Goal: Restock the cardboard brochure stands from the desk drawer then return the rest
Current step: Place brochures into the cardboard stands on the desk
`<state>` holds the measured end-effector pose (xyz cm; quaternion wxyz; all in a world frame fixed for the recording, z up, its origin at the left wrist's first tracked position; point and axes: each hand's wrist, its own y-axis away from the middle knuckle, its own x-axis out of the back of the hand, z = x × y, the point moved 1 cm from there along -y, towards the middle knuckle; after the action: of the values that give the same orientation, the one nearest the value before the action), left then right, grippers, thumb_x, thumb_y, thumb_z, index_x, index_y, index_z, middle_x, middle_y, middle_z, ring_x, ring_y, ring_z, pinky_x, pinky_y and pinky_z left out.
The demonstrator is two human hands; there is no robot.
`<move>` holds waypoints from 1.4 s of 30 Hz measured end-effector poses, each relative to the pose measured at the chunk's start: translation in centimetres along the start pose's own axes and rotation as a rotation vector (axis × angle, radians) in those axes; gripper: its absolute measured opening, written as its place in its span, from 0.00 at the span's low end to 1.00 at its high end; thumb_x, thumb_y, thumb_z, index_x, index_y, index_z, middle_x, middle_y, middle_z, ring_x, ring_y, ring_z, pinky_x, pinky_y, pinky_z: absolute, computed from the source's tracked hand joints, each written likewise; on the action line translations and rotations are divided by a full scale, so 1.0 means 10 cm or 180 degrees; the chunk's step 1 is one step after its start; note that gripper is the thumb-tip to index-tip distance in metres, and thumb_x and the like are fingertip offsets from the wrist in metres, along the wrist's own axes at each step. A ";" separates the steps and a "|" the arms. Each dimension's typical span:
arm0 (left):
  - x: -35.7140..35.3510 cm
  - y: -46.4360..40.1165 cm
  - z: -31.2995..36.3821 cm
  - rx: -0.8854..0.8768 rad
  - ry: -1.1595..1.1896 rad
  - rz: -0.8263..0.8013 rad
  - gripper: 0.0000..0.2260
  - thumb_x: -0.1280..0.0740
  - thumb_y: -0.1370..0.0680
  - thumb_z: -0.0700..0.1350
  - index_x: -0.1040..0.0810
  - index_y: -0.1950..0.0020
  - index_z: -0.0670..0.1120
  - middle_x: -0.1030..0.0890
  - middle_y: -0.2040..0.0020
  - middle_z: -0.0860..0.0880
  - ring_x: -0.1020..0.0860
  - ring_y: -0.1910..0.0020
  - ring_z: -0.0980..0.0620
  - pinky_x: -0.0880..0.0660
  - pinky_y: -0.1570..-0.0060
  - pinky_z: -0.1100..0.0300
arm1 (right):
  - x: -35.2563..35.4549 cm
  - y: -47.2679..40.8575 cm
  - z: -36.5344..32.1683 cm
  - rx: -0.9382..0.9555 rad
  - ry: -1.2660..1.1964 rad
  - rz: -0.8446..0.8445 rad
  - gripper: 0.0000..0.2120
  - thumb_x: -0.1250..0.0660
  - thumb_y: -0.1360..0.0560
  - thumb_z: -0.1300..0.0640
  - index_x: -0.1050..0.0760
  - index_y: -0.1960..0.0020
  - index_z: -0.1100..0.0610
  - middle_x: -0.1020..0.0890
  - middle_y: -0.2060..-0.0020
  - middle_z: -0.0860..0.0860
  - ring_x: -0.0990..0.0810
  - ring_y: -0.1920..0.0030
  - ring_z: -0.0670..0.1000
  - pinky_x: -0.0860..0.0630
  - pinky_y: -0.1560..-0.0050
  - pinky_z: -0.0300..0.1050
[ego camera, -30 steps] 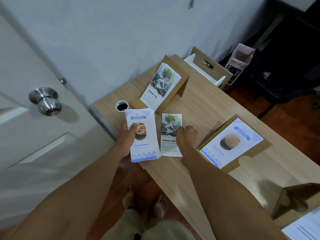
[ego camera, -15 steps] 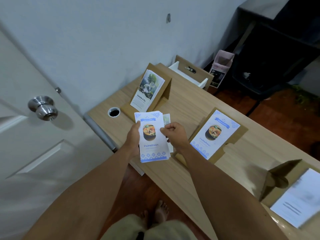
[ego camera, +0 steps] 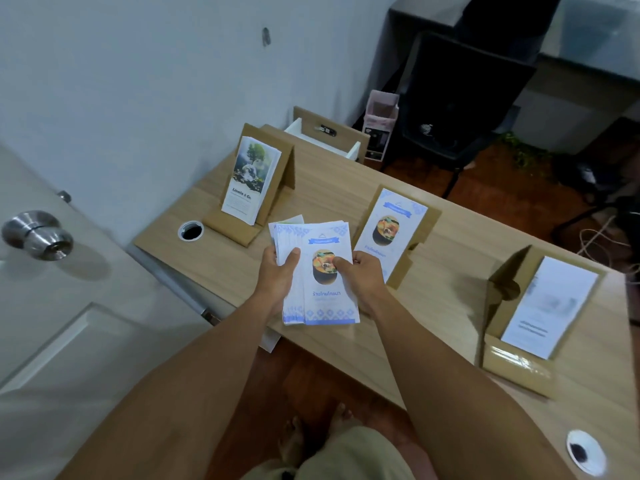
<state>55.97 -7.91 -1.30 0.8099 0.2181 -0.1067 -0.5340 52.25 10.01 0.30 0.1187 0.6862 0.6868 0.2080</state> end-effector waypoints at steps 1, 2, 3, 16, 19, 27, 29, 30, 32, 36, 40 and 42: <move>-0.04 0.01 -0.01 -0.0006 -0.0040 -0.0009 0.17 0.30 0.19 0.50 0.31 0.33 0.51 0.18 0.40 0.46 0.16 0.46 0.46 0.17 0.48 0.42 | 0.05 0.03 0.02 0.0002 -0.0028 0.0077 0.03 0.25 0.25 0.58 0.18 0.57 0.56 0.12 0.63 0.48 0.12 0.64 0.49 0.19 0.71 0.41; -0.08 0.02 -0.02 -0.0010 -0.0071 -0.0017 0.17 0.30 0.18 0.49 0.31 0.33 0.51 0.18 0.40 0.46 0.16 0.45 0.45 0.18 0.46 0.40 | 0.12 0.05 0.02 0.0006 -0.0047 0.0144 0.04 0.25 0.25 0.58 0.18 0.57 0.56 0.12 0.63 0.48 0.12 0.64 0.49 0.18 0.70 0.42; -0.12 0.03 -0.02 -0.0005 -0.0078 -0.0008 0.17 0.31 0.18 0.48 0.31 0.32 0.51 0.18 0.40 0.46 0.16 0.45 0.44 0.18 0.45 0.39 | 0.15 0.05 0.03 0.0010 -0.0057 0.0196 0.03 0.25 0.25 0.58 0.18 0.56 0.57 0.12 0.61 0.49 0.12 0.62 0.51 0.16 0.66 0.45; -0.71 0.14 -0.03 -0.0015 -0.0353 0.0195 0.19 0.33 0.17 0.48 0.31 0.27 0.50 0.19 0.37 0.44 0.17 0.43 0.41 0.19 0.44 0.38 | 0.67 -0.05 0.03 0.0042 -0.0029 0.0445 0.09 0.29 0.21 0.59 0.22 0.43 0.60 0.16 0.50 0.54 0.15 0.54 0.52 0.24 0.66 0.42; -0.83 0.20 -0.06 -0.0075 -0.0439 0.0191 0.19 0.33 0.17 0.46 0.31 0.28 0.48 0.20 0.37 0.43 0.19 0.41 0.41 0.20 0.41 0.38 | 0.66 -0.03 0.08 0.0100 0.0110 0.0310 0.12 0.28 0.21 0.57 0.22 0.40 0.58 0.16 0.47 0.52 0.16 0.53 0.49 0.25 0.65 0.38; -0.91 0.18 -0.10 -0.0153 -0.0733 0.0271 0.19 0.33 0.17 0.47 0.32 0.27 0.47 0.21 0.37 0.45 0.19 0.43 0.44 0.20 0.42 0.43 | 0.87 -0.15 -0.02 0.0209 0.1526 -0.0246 0.08 0.40 0.21 0.60 0.22 0.49 0.58 0.18 0.52 0.52 0.20 0.56 0.51 0.30 0.67 0.40; -0.92 0.18 -0.10 -0.0172 -0.0767 0.0283 0.19 0.33 0.17 0.47 0.32 0.27 0.47 0.21 0.37 0.45 0.19 0.43 0.44 0.20 0.43 0.44 | 0.93 -0.21 -0.08 0.0205 0.1854 -0.0444 0.08 0.38 0.22 0.62 0.26 0.59 0.56 0.21 0.60 0.51 0.22 0.60 0.51 0.32 0.69 0.41; -0.92 0.18 -0.11 -0.0173 -0.0775 0.0287 0.19 0.33 0.17 0.47 0.32 0.27 0.47 0.21 0.37 0.44 0.19 0.43 0.43 0.20 0.42 0.43 | 0.96 -0.24 -0.12 0.0203 0.1934 -0.0474 0.09 0.38 0.22 0.62 0.28 0.61 0.56 0.22 0.62 0.50 0.23 0.61 0.51 0.32 0.69 0.41; -0.92 0.17 -0.11 -0.0183 -0.0800 0.0327 0.20 0.33 0.17 0.48 0.32 0.26 0.47 0.20 0.37 0.44 0.20 0.41 0.42 0.21 0.41 0.43 | 1.00 -0.31 -0.19 0.0247 0.1991 -0.0462 0.11 0.37 0.22 0.64 0.30 0.63 0.55 0.24 0.63 0.50 0.24 0.62 0.51 0.32 0.69 0.42; -0.80 0.13 -0.12 -0.0213 -0.0892 0.0475 0.22 0.33 0.17 0.49 0.33 0.25 0.47 0.21 0.35 0.43 0.20 0.41 0.41 0.21 0.40 0.42 | 1.10 -0.44 -0.36 0.0593 0.1763 0.0158 0.13 0.38 0.19 0.62 0.35 0.61 0.53 0.28 0.64 0.48 0.29 0.65 0.49 0.35 0.68 0.44; -0.61 0.09 -0.17 -0.0229 -0.1039 0.0660 0.22 0.32 0.18 0.50 0.32 0.25 0.47 0.20 0.35 0.43 0.19 0.41 0.42 0.20 0.43 0.44 | 1.14 -0.54 -0.45 0.0815 0.0850 0.0740 0.03 0.39 0.17 0.59 0.27 0.45 0.54 0.19 0.51 0.48 0.21 0.55 0.47 0.24 0.62 0.43; -0.53 0.07 -0.20 -0.0219 -0.1024 0.0712 0.21 0.32 0.18 0.49 0.32 0.26 0.47 0.20 0.35 0.42 0.19 0.41 0.42 0.19 0.43 0.44 | 1.11 -0.56 -0.40 0.0762 0.0597 0.0791 0.05 0.38 0.16 0.58 0.27 0.42 0.54 0.18 0.43 0.50 0.18 0.48 0.50 0.18 0.53 0.49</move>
<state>55.20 -2.40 -2.44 0.8436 0.0890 -0.2399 -0.4721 45.13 20.69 2.70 -0.0549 0.7526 0.6247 0.2009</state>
